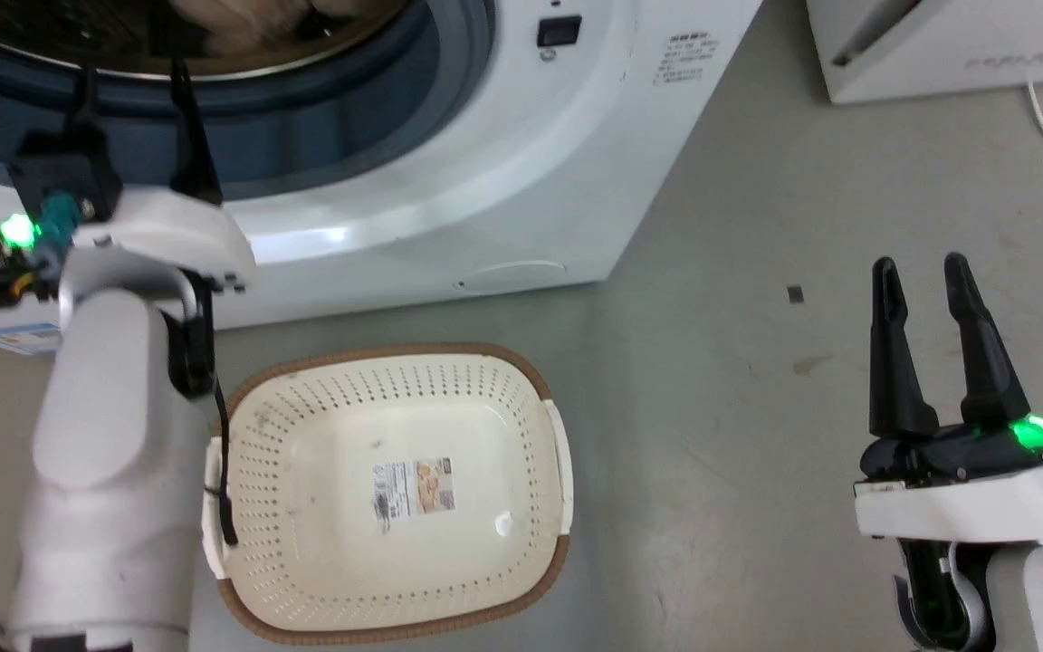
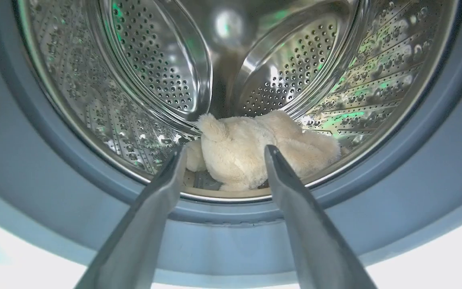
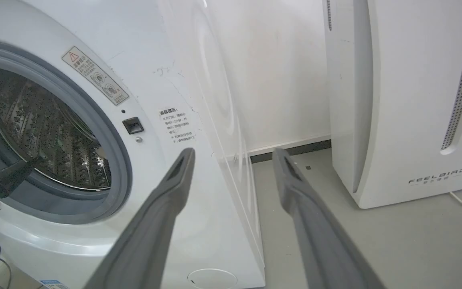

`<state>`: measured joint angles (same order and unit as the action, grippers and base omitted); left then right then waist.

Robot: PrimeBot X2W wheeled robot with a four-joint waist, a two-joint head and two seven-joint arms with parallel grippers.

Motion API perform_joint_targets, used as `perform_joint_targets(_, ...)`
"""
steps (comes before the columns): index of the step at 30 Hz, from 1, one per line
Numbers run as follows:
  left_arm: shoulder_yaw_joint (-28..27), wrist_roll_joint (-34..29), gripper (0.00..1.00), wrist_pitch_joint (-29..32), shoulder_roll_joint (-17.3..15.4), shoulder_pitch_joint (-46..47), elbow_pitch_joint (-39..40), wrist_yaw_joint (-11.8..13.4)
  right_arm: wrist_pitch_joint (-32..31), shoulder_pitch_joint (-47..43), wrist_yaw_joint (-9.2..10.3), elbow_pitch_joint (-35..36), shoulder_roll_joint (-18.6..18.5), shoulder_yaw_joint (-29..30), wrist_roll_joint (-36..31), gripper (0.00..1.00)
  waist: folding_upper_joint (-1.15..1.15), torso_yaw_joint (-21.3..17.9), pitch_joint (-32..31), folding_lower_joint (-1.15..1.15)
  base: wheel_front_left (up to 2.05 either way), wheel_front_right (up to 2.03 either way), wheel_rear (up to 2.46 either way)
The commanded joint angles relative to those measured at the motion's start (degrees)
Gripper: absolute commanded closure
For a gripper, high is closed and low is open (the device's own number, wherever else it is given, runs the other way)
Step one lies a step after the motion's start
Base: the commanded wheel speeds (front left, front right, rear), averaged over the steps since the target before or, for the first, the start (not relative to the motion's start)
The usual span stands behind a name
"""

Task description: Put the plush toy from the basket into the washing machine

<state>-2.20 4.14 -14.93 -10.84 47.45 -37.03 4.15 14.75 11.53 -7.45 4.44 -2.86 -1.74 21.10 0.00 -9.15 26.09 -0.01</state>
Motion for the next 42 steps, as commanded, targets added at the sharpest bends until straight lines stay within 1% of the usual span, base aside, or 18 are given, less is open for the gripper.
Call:
perform_joint_targets(1, -0.1, -0.32, 0.0, -0.07, 0.64, -3.75, 2.44, 0.59, 0.25, -1.3, -0.03, -0.44, -0.01, 0.65, -1.0, 0.0, 0.0, 1.66, -3.5, 0.01, 0.0, 0.0, 0.0)
perform_joint_targets(4, 0.03, -0.56, 0.0, -0.07, 1.62, -8.15, 5.08, 0.66, 0.25, -2.57, -0.03, -1.22, -0.01, 1.68, -2.43, 0.0, 0.0, 2.4, -5.98, 0.01, 0.0, 0.0, 0.0)
perform_joint_targets(6, 0.02, -0.58, 0.0, -0.07, 1.96, -9.59, 5.94, 0.7, 0.25, -2.94, -0.03, -1.36, -0.01, 1.7, -3.07, 0.0, 0.0, 2.65, -6.72, 0.01, 0.0, 0.0, 0.0)
perform_joint_targets(9, 0.48, -1.27, 0.0, -0.07, 2.94, -14.13, 8.72, 1.07, 0.25, -4.35, -0.03, -1.65, -0.01, 1.47, -5.09, 0.0, 0.0, 3.47, -9.34, 0.01, 0.0, 0.0, 0.0)
perform_joint_targets(14, 1.03, -1.58, 0.0, -0.07, 4.64, -22.13, 12.97, 1.68, 0.25, -6.9, -0.03, -2.32, -0.01, 1.03, -5.43, 0.0, 0.0, 4.6, -13.56, 0.01, 0.0, 0.0, 0.0)
perform_joint_targets(24, 3.06, -1.64, 0.0, -0.07, 6.42, -36.46, 21.76, -0.23, 0.25, -12.33, -0.03, -3.97, -0.01, 1.79, -6.36, 0.0, 0.0, 6.69, -21.11, 0.01, 0.0, 0.0, 0.0)
perform_joint_targets(28, 4.0, -2.36, 0.0, -0.07, 6.79, -41.43, 24.44, 0.16, 0.25, -14.13, -0.03, -4.51, -0.01, 2.15, -6.72, 0.0, 0.0, 7.62, -23.19, 0.01, 0.0, 0.0, 0.0)
perform_joint_targets(35, 4.07, -2.19, 0.0, -0.07, 7.24, -46.96, 27.0, 1.14, 0.25, -16.66, -0.03, -5.2, -0.01, 2.17, -6.96, 0.0, 0.0, 8.88, -25.45, 0.01, 0.0, 0.0, 0.0)
perform_joint_targets(42, 3.93, -2.02, 0.0, -0.07, 7.47, -48.33, 27.5, 1.6, 0.25, -17.86, -0.03, -5.71, -0.01, 2.49, -6.87, 0.0, 0.0, 9.82, -25.92, 0.01, 0.0, 0.0, 0.0)
